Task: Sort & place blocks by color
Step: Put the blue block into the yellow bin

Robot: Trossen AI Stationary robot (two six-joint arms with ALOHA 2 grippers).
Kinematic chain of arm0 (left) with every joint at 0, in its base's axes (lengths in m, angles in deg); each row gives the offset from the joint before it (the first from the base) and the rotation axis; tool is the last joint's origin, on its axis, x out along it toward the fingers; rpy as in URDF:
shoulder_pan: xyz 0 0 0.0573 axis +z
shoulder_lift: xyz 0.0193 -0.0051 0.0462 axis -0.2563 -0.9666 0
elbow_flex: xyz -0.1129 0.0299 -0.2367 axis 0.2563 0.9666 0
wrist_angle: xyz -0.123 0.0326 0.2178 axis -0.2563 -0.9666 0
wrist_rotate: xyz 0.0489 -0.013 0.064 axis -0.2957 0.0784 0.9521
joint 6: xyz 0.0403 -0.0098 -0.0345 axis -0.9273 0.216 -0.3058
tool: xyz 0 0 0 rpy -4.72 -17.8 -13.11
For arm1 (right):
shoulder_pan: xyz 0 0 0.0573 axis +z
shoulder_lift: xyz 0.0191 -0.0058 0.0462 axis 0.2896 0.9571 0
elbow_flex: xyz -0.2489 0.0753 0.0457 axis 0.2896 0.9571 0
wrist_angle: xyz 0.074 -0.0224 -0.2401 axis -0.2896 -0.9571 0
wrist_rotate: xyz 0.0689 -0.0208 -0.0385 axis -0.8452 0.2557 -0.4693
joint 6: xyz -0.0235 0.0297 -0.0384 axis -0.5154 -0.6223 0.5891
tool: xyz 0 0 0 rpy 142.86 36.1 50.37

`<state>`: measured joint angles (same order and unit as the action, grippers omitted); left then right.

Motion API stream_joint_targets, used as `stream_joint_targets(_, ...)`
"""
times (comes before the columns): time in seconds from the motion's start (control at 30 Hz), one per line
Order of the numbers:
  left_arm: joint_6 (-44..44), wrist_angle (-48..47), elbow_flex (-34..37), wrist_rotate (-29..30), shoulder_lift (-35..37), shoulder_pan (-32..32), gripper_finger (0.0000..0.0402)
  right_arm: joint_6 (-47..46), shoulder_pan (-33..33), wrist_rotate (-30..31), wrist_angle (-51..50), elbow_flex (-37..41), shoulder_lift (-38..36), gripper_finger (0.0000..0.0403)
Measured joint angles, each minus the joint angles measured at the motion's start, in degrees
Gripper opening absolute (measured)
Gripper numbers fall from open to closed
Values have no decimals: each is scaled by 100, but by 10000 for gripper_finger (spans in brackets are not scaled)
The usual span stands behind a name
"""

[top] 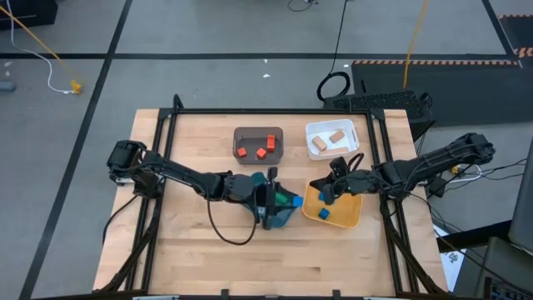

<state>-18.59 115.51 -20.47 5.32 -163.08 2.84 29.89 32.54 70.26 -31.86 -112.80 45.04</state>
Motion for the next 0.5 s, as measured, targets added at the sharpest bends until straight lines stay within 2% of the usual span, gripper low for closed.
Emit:
stream_joint_targets(0.13, 47, 78, 0, -249, -171, -39, 139, 131, 0, -281, 84, 0, 2, 48)
stream_joint_targets(0.27, 67, 305, 4, -242, -497, -50, 142, 94, 2, -521, 342, 0, 0, 98)
stream_joint_targets(0.5, 7, 829, 7, 71, -810, -35, 139, -838, 4, -592, 315, -2, 53, 195)
